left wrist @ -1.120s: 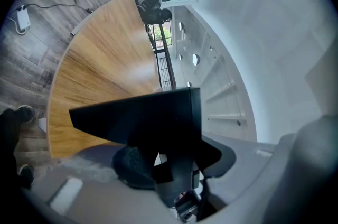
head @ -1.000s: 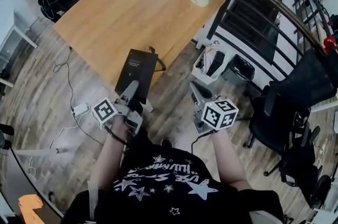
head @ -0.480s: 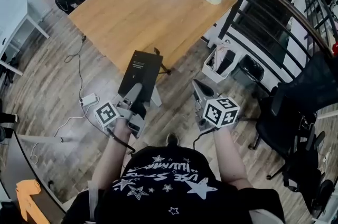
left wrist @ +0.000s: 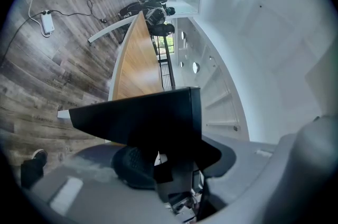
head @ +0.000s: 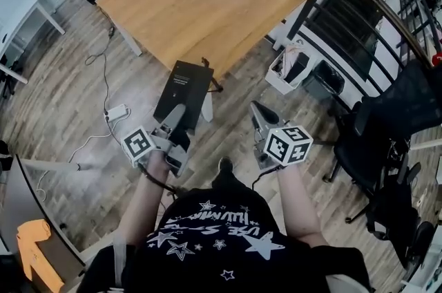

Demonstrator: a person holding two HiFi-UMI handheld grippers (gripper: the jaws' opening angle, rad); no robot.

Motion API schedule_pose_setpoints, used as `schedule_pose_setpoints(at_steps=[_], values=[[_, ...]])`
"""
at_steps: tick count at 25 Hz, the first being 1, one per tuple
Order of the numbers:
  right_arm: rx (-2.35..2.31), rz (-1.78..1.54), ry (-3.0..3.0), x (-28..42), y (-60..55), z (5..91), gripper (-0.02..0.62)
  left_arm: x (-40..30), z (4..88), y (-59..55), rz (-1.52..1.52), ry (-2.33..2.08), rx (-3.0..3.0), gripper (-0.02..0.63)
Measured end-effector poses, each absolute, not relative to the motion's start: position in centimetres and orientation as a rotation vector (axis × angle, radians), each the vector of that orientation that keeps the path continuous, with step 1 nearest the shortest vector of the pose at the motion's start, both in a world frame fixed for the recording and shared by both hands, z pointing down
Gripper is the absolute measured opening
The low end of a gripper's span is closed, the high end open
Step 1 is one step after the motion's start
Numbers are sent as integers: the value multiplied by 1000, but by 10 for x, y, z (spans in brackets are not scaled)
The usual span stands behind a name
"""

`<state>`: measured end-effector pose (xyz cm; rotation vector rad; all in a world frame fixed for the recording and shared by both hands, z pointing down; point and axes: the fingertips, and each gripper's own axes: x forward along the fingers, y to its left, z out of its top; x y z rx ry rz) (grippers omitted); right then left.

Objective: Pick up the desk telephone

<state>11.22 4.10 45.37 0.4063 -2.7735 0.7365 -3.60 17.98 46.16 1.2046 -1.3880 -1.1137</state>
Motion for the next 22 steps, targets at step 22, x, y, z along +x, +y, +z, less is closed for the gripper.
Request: schedule_pose_setpoints(at_steps=[22], values=[[420, 714, -2772, 184, 172, 441, 0, 31, 457, 319, -1131, -1368, 1199, 193]])
